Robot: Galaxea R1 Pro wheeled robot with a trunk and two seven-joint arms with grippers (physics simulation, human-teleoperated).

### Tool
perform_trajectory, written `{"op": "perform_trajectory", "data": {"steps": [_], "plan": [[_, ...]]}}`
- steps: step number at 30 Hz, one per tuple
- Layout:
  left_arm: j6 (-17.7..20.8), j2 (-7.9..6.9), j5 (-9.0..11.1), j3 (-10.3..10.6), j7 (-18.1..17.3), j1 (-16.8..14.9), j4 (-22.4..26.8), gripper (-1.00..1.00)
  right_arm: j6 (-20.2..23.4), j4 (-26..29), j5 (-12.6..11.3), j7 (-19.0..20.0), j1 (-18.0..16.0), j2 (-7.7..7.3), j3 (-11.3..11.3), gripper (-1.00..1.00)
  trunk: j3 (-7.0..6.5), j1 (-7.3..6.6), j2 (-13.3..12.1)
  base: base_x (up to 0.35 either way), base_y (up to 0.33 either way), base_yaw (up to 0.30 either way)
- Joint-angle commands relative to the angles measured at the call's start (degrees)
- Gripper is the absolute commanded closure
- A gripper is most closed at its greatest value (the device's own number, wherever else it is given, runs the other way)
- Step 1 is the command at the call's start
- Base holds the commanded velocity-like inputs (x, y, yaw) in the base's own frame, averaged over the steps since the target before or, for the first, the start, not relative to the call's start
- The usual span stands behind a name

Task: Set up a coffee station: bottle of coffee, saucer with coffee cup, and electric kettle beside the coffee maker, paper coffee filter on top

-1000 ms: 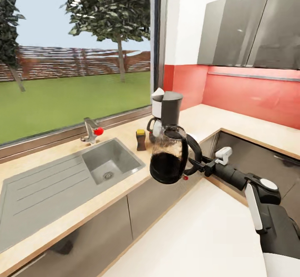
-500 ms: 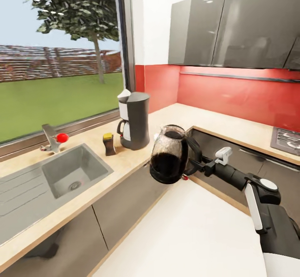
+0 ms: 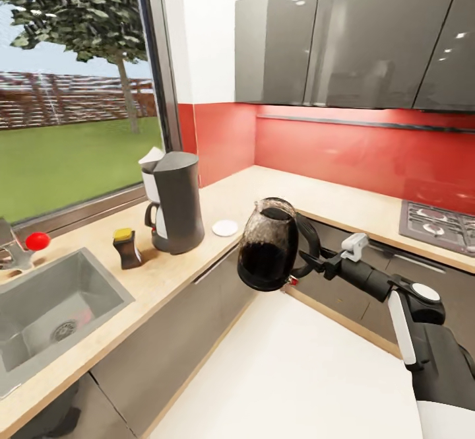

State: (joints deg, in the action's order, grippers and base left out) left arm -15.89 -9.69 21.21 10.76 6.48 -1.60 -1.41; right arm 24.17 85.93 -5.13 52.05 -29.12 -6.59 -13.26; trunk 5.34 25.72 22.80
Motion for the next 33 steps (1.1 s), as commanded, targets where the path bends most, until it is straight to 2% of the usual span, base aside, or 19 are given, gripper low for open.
{"op": "perform_trajectory", "data": {"steps": [1, 14, 23, 33], "plan": [[-0.28, 0.02, 0.23, 0.49, 0.11, -0.07, -0.17, -1.0, 0.51, 0.02, -0.6, 0.08, -0.06, -0.04, -0.11, 1.0, 0.12, 0.07, 0.12, 0.335, -0.003, -0.002], [-0.28, 0.26, -0.02, 0.65, 0.11, -0.07, -0.14, -1.0, 0.53, 0.02, -0.58, 0.1, -0.06, -0.18, -0.18, 1.0, 0.12, 0.07, 0.12, 0.331, -0.048, 0.0], [0.0, 0.46, -0.03, 0.67, 0.11, -0.07, -0.17, -1.0, 0.47, 0.02, -0.58, 0.13, -0.06, -0.18, -0.15, 1.0, 0.12, 0.07, 0.12, 0.257, -0.228, 0.0], [0.4, 0.34, 0.44, 0.33, 0.26, 0.02, -0.24, -1.0, 0.49, 0.02, -0.6, 0.0, -0.06, -0.1, -0.18, 1.0, 0.12, 0.07, 0.12, 0.072, -0.307, 0.0]]}}
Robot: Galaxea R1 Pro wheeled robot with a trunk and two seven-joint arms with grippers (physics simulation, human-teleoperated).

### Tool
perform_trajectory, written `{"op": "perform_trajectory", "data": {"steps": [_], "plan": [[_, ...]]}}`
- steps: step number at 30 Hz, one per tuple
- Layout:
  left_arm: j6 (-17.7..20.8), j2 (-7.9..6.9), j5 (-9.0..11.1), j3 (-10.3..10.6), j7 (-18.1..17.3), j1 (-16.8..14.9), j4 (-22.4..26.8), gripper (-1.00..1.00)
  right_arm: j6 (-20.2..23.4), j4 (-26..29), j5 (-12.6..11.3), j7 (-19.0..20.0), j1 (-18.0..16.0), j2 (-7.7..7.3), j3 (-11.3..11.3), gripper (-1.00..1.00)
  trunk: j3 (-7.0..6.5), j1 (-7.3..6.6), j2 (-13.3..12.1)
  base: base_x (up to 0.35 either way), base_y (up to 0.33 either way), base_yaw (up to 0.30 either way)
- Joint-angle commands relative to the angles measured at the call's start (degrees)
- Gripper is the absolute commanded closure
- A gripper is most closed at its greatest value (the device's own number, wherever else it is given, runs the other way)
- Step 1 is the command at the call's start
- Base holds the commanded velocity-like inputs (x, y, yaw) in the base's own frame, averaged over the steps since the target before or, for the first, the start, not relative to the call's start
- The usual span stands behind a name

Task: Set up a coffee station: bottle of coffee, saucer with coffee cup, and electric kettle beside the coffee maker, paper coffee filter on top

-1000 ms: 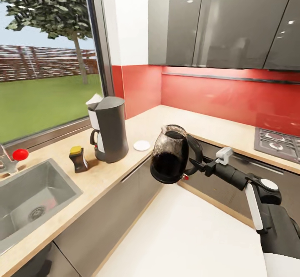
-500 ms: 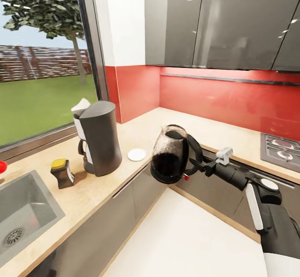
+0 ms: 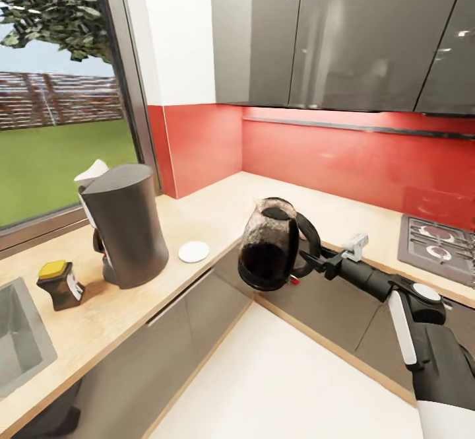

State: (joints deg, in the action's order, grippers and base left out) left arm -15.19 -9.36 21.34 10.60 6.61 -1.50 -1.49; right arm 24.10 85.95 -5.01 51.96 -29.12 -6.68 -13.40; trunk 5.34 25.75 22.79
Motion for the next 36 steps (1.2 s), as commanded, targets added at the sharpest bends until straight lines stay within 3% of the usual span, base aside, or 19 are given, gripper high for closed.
{"op": "perform_trajectory", "data": {"steps": [1, 2, 6, 8, 16, 36], "plan": [[-0.3, -0.04, 0.37, 0.47, 0.14, -0.08, -0.17, -1.0, 0.59, -0.01, -0.65, 0.01, -0.05, 0.03, -0.05, 1.0, 0.12, 0.03, 0.13, 0.001, -0.313, 0.0], [-0.28, -0.18, 0.48, 0.24, 0.16, 0.04, -0.18, -1.0, 0.68, -0.38, -0.57, -6.98, -0.05, 0.45, -2.36, 1.0, 0.12, 0.03, 0.13, 0.14, -0.297, 0.0], [-0.26, -0.29, 0.57, 0.22, 0.18, 0.2, -0.29, -1.0, 0.53, -0.37, -0.92, -19.49, -0.05, 0.69, -2.7, 1.0, 0.12, 0.03, 0.13, 0.158, -0.291, 0.0], [-0.22, -0.36, 0.61, 0.22, 0.16, 0.3, -0.34, -1.0, 0.47, -0.46, -0.91, -22.19, -0.05, 1.12, -2.69, 1.0, 0.12, 0.03, 0.13, 0.202, -0.261, 0.0], [-0.19, -0.38, 0.69, 0.21, 0.16, 0.36, -0.36, -1.0, 0.42, -0.44, -0.74, -23.86, -0.05, 2.95, -2.69, 1.0, 0.12, 0.03, 0.13, 0.26, -0.218, 0.0], [-0.28, -0.17, 0.73, 0.13, 0.15, 0.29, -0.36, -1.0, 0.46, -0.95, -0.42, -24.15, 0.03, 3.08, -3.24, 1.0, 0.12, 0.03, 0.13, 0.227, -0.043, 0.017]]}}
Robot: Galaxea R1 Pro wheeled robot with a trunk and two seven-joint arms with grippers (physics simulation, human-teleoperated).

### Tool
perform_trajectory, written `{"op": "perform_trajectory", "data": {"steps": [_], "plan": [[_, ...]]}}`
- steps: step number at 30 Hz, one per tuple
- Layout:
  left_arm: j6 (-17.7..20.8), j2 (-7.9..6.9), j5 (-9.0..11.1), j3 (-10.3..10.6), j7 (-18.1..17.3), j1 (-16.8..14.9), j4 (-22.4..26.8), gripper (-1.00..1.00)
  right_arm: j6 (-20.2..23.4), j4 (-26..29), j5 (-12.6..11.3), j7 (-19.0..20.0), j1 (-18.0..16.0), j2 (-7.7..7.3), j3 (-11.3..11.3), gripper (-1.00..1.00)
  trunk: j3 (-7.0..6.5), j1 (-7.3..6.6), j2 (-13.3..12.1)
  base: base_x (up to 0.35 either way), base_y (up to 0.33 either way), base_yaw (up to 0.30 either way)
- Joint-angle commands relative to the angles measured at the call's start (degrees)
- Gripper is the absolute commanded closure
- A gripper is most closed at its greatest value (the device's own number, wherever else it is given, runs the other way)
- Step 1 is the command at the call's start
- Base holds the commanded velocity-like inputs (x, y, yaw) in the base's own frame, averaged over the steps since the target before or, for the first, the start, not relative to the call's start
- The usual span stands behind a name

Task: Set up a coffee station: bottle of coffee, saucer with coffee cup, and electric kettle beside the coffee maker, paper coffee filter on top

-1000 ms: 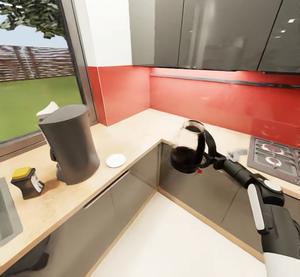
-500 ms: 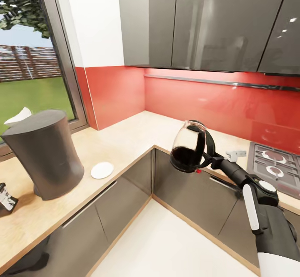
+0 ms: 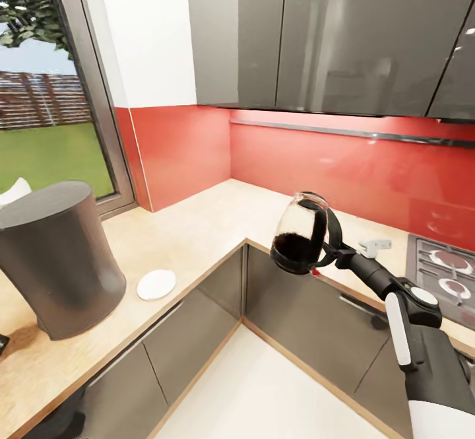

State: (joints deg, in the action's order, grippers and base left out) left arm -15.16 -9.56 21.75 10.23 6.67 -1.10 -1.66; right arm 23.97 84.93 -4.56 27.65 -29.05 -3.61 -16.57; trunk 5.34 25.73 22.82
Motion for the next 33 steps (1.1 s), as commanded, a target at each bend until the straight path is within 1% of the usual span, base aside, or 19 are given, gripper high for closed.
{"op": "perform_trajectory", "data": {"steps": [1, 3, 4, 5, 11, 12, 14, 17, 19, 22, 26, 27, 28, 29, 30, 33], "plan": [[-0.3, 0.04, 0.32, 0.49, 0.09, -0.1, -0.19, -1.0, 0.57, 0.07, -0.87, 0.17, -0.05, -0.03, -0.47, 1.0, 0.12, 0.05, 0.1, 0.041, 0.0, 0.224], [-0.3, 0.05, 0.32, 0.49, 0.1, -0.1, -0.19, -1.0, 0.56, 0.04, -0.86, 0.19, -0.05, -0.03, -2.96, 1.0, 0.12, 0.05, 0.1, 0.021, 0.0, 0.248], [-0.3, 0.15, 0.32, 0.49, 0.11, -0.11, -0.19, -1.0, 0.6, -0.01, -0.85, 0.28, -0.05, -0.06, -7.21, 1.0, 0.14, 0.05, 0.1, 0.003, 0.0, 0.272], [-0.3, 0.2, 0.32, 0.49, 0.14, -0.12, -0.19, -1.0, 0.67, -0.06, -0.79, 0.44, -0.05, -0.13, -7.75, 1.0, 0.15, 0.05, 0.1, 0.001, 0.0, 0.274], [-0.3, 0.1, 0.32, 0.57, 0.18, -0.09, -0.19, -1.0, 0.32, -0.19, -0.77, 0.72, -0.05, -0.05, -7.49, 1.0, 0.28, 0.05, 0.1, 0.0, 0.0, 0.275], [-0.3, 0.09, 0.32, 0.57, 0.18, -0.11, -0.19, -1.0, 0.13, -0.2, -0.78, 0.73, -0.05, -0.03, -7.14, 1.0, 0.3, 0.05, 0.1, 0.0, 0.0, 0.276], [-0.3, 0.09, 0.32, 0.58, 0.18, -0.11, -0.19, -1.0, -0.8, -0.2, -0.79, 0.7, -0.05, -0.01, -5.37, 1.0, 0.35, 0.05, 0.1, 0.0, 0.0, 0.276], [-0.3, 0.19, 0.32, 0.58, 0.18, -0.12, -0.19, -1.0, -2.56, -0.2, -0.8, 0.55, -0.05, 0.0, -1.48, 1.0, 0.43, 0.05, 0.1, 0.0, 0.0, 0.276], [-0.3, 0.22, 0.32, 0.6, 0.18, -0.11, -0.19, -1.0, -3.5, -0.2, -0.8, 0.51, -0.05, 0.0, 0.41, 1.0, 0.51, 0.05, 0.1, 0.0, 0.0, 0.276], [-0.28, 0.26, 0.32, 0.65, 0.18, -0.11, -0.19, -1.0, -4.03, -0.2, -0.83, 0.43, -0.05, 0.06, 1.4, 1.0, 0.62, 0.05, 0.1, 0.0, 0.0, 0.276], [-0.23, 0.31, 0.32, 0.67, 0.18, -0.11, -0.25, -1.0, -4.27, -0.2, -0.88, 0.43, -0.05, 0.08, 2.15, 1.0, 0.77, 0.05, 0.1, 0.0, 0.0, 0.275], [-0.22, 0.32, 0.32, 0.67, 0.18, -0.12, -0.26, -1.0, -4.32, -0.24, -0.82, 0.41, -0.05, 0.09, 3.46, 1.0, 0.82, 0.05, 0.1, 0.0, 0.0, 0.272], [-0.22, 0.33, 0.32, 0.67, 0.18, -0.08, -0.33, -1.0, -4.37, -0.68, -0.75, 0.39, -0.06, 0.09, 6.14, 1.0, 0.87, 0.05, 0.1, 0.0, 0.0, 0.26], [-0.22, 0.33, 0.32, 0.67, 0.18, -0.1, -0.34, -1.0, -4.47, -0.79, -0.74, 0.39, -0.05, 0.09, 6.79, 1.0, 0.92, 0.05, 0.1, 0.0, 0.0, 0.256], [-0.22, 0.4, 0.24, 0.67, 0.07, -0.08, -0.38, -1.0, -6.62, -0.96, -0.72, 0.33, -0.06, 0.09, 7.76, 1.0, 0.97, 0.05, 0.1, 0.0, 0.0, 0.239], [-0.22, 0.41, 0.23, 0.67, -0.03, -0.11, -0.43, -1.0, -7.93, -1.04, -0.71, 0.3, -0.05, 0.09, 7.96, 1.0, 1.15, 0.05, 0.1, 0.0, 0.0, 0.236]]}}
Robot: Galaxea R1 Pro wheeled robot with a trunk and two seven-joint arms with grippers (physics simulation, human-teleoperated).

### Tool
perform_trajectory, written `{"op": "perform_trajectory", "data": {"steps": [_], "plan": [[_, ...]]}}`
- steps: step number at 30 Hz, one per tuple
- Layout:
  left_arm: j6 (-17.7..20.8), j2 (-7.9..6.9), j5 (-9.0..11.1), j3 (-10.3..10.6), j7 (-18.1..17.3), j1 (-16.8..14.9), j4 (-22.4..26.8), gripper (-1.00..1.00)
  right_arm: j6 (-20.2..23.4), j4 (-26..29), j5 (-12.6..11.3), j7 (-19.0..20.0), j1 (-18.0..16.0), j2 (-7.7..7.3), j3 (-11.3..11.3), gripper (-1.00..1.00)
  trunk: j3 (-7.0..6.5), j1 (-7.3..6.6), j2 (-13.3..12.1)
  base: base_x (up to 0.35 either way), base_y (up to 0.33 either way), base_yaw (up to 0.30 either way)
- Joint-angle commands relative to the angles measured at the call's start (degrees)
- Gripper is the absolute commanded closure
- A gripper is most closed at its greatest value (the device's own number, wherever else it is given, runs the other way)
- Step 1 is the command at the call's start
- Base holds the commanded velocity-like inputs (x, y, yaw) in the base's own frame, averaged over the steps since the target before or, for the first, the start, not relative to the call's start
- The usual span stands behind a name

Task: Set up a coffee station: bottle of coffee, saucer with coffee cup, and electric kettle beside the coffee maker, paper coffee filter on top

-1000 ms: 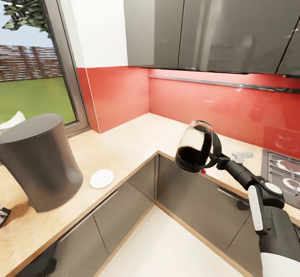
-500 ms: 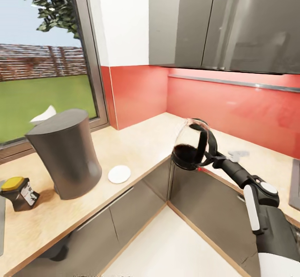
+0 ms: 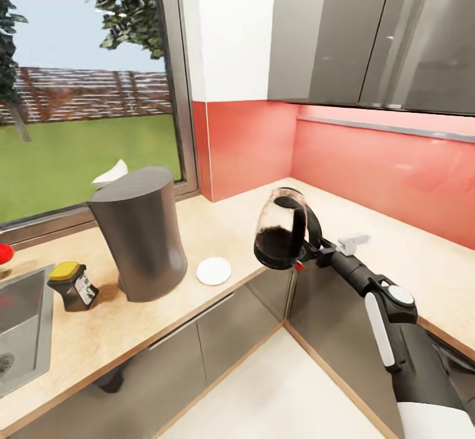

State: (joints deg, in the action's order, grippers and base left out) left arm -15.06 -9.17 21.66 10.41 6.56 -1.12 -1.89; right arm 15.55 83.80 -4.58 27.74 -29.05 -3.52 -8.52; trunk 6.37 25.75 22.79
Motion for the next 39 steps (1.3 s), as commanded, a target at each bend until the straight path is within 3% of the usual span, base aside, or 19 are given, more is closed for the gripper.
{"op": "perform_trajectory", "data": {"steps": [1, 16, 19, 23, 39], "plan": [[-0.32, 0.02, 0.32, 0.49, 0.03, -0.11, -0.21, -1.0, 0.29, 0.07, -0.69, 0.21, -0.05, 0.0, -0.06, 1.0, 0.18, 0.03, 0.13, 0.0, 0.0, 0.235], [-0.29, 0.19, 0.23, 0.57, -0.14, -0.11, -0.31, -1.0, -0.63, -0.04, -0.82, 0.28, -0.05, 0.0, 0.08, 1.0, 1.04, 0.03, 0.13, 0.193, -0.073, 0.233], [0.03, 0.2, 0.23, 0.57, -0.14, -0.12, -0.31, -1.0, -2.74, -0.04, -0.86, 0.34, -0.05, 0.0, 0.08, 1.0, 1.2, 0.03, 0.13, 0.294, -0.195, 0.201], [0.21, 0.27, 0.16, 0.54, -0.14, -0.11, -0.45, -1.0, -5.96, -1.54, -0.83, 0.38, -0.05, 0.0, 0.08, 1.0, 1.24, 0.03, 0.13, 0.28, -0.192, 0.038], [0.47, 0.99, 0.23, 0.49, -0.05, -0.11, -0.57, -1.0, -6.32, -2.94, -0.85, 0.39, -0.05, -0.09, 0.04, 1.0, 1.24, 0.03, 0.13, 0.028, -0.02, 0.001]]}}
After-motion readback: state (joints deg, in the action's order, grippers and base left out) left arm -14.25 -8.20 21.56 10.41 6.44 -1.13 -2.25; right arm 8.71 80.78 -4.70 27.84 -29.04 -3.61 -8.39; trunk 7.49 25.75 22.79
